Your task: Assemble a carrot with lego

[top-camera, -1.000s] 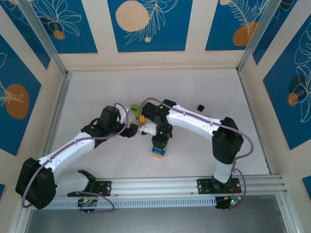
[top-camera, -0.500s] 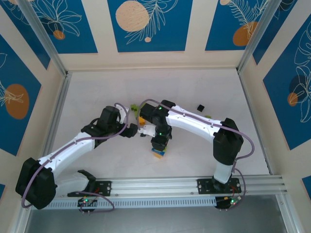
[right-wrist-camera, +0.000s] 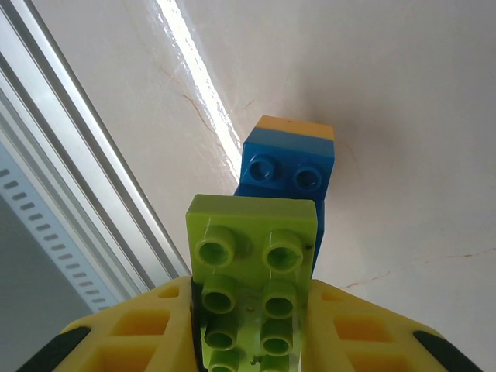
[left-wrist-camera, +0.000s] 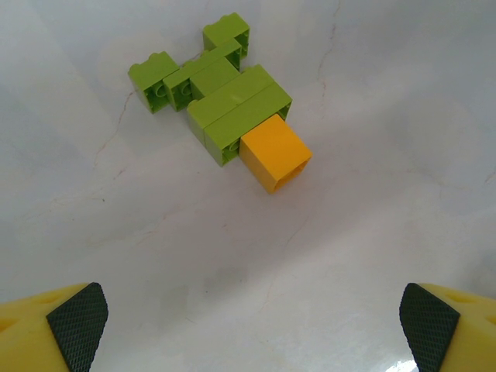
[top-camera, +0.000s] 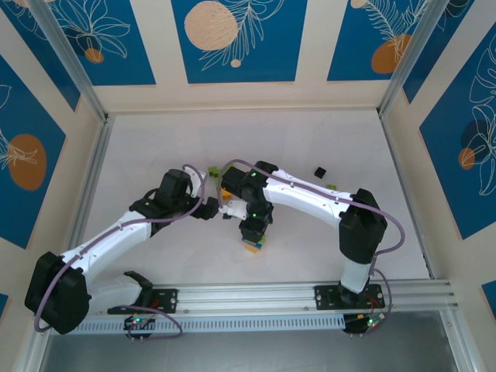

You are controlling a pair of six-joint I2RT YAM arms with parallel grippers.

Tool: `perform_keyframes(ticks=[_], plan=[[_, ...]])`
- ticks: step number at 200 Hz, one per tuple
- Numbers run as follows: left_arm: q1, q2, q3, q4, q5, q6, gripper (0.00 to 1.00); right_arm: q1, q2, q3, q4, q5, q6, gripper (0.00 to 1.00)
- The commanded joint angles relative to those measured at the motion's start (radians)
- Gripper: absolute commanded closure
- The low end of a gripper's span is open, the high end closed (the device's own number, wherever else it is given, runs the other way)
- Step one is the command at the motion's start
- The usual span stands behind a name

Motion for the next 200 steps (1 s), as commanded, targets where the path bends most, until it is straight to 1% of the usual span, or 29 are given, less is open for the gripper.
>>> perform_keyframes(ticks=[1, 85, 118, 200], plan=[[-0.002, -0.01, 0.027, -0.005, 0.015, -0.011, 0.01, 0.011, 0.027, 0.019, -0.011, -0.021, 0.027, 0.68], [-0.001, -0.011, 0.027, -0.004, 0.021, -0.012, 0.01, 0.025, 0.037, -0.007, -0.016, 0.01, 0.054, 0.68], [-0.001, -0.011, 0.026, -0.002, 0.021, -0.012, 0.01, 0.024, 0.001, -0.031, 0.016, 0.026, 0.057, 0.69], [-0.002, -0.009, 0.03, -0.003, 0.028, -0.01, 0.01, 0.013, -0.036, -0.034, 0.027, 0.067, 0.059, 0.7]])
